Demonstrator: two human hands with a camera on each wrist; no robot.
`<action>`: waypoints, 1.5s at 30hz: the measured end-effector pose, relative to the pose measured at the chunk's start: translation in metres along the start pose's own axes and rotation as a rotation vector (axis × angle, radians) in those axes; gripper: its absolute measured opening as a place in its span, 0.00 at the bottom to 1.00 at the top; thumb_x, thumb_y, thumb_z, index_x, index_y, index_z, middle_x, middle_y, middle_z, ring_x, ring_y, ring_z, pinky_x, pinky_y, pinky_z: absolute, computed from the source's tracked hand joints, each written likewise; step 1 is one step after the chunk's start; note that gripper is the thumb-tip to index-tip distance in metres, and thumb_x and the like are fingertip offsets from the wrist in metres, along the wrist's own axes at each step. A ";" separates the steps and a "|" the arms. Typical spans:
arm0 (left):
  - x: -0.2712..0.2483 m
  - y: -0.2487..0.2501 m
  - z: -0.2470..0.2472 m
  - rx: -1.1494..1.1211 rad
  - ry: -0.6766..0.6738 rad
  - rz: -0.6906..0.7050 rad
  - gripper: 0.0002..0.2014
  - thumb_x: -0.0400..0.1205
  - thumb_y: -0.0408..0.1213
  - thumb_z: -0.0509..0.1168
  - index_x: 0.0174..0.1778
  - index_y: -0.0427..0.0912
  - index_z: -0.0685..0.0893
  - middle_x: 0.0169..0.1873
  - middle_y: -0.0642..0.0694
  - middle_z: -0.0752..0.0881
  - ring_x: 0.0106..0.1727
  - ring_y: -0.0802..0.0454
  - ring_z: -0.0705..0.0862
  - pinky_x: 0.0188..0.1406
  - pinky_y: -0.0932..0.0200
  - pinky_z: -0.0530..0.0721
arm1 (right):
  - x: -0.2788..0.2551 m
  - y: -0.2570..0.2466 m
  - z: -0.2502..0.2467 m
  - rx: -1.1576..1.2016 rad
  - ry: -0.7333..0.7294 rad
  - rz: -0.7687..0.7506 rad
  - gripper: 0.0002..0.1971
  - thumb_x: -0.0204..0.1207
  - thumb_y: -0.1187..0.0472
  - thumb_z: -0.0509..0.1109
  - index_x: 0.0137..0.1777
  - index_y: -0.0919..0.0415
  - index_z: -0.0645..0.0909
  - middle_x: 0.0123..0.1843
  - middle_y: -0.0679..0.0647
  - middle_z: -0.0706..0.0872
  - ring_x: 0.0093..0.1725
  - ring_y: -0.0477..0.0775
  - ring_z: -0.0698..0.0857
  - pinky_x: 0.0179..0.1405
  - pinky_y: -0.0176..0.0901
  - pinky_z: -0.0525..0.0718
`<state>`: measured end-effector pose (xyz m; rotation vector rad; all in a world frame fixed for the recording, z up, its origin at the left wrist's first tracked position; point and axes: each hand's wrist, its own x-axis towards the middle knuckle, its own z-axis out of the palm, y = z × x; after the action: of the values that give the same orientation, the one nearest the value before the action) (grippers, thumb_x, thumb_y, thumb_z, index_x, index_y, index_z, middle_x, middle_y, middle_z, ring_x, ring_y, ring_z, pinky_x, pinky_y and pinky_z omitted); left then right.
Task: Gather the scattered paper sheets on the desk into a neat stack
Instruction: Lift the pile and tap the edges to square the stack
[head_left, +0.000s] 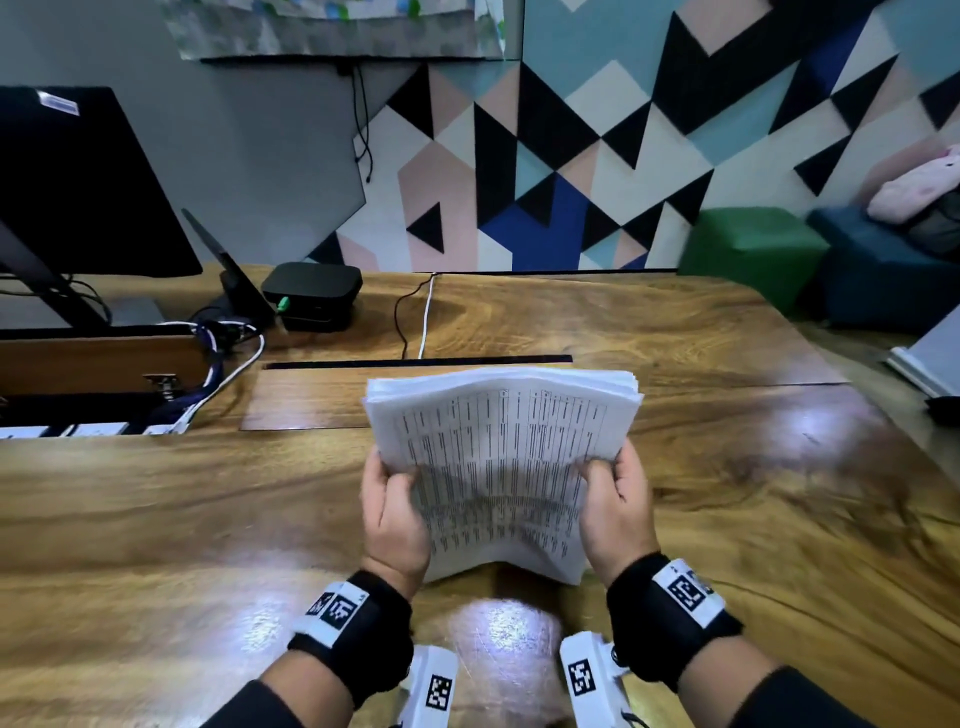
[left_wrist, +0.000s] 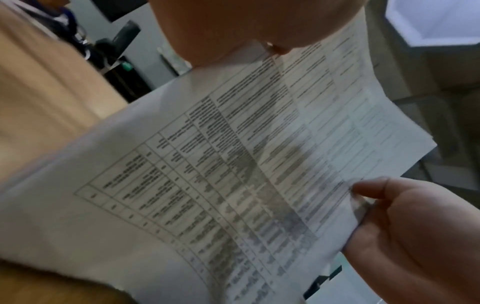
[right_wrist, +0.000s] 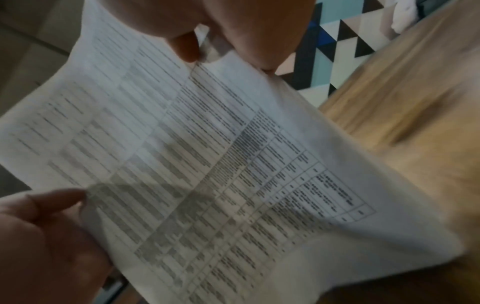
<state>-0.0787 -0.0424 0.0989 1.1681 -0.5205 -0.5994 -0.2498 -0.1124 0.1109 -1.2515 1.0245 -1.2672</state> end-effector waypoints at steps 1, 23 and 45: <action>-0.003 -0.005 -0.001 0.020 0.000 -0.016 0.13 0.74 0.30 0.54 0.47 0.43 0.82 0.44 0.39 0.86 0.50 0.43 0.83 0.50 0.43 0.82 | -0.004 0.006 0.000 -0.025 -0.019 0.039 0.19 0.82 0.75 0.55 0.49 0.50 0.79 0.45 0.45 0.87 0.42 0.32 0.85 0.39 0.22 0.81; 0.006 -0.002 -0.009 -0.029 -0.039 -0.040 0.14 0.73 0.30 0.55 0.52 0.38 0.80 0.50 0.37 0.86 0.55 0.39 0.83 0.47 0.52 0.87 | -0.001 0.007 -0.004 -0.036 -0.141 0.094 0.17 0.81 0.76 0.58 0.57 0.57 0.82 0.48 0.46 0.90 0.44 0.31 0.88 0.39 0.25 0.84; 0.020 -0.046 -0.034 0.532 -0.084 -0.141 0.05 0.80 0.41 0.55 0.44 0.47 0.75 0.45 0.42 0.85 0.49 0.41 0.82 0.54 0.37 0.81 | 0.003 0.036 -0.016 -0.433 -0.139 0.117 0.12 0.80 0.70 0.63 0.43 0.50 0.77 0.38 0.46 0.86 0.33 0.35 0.82 0.33 0.24 0.79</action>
<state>-0.0493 -0.0450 0.0461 1.6986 -0.6987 -0.6532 -0.2615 -0.1200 0.0736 -1.5554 1.2921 -0.8795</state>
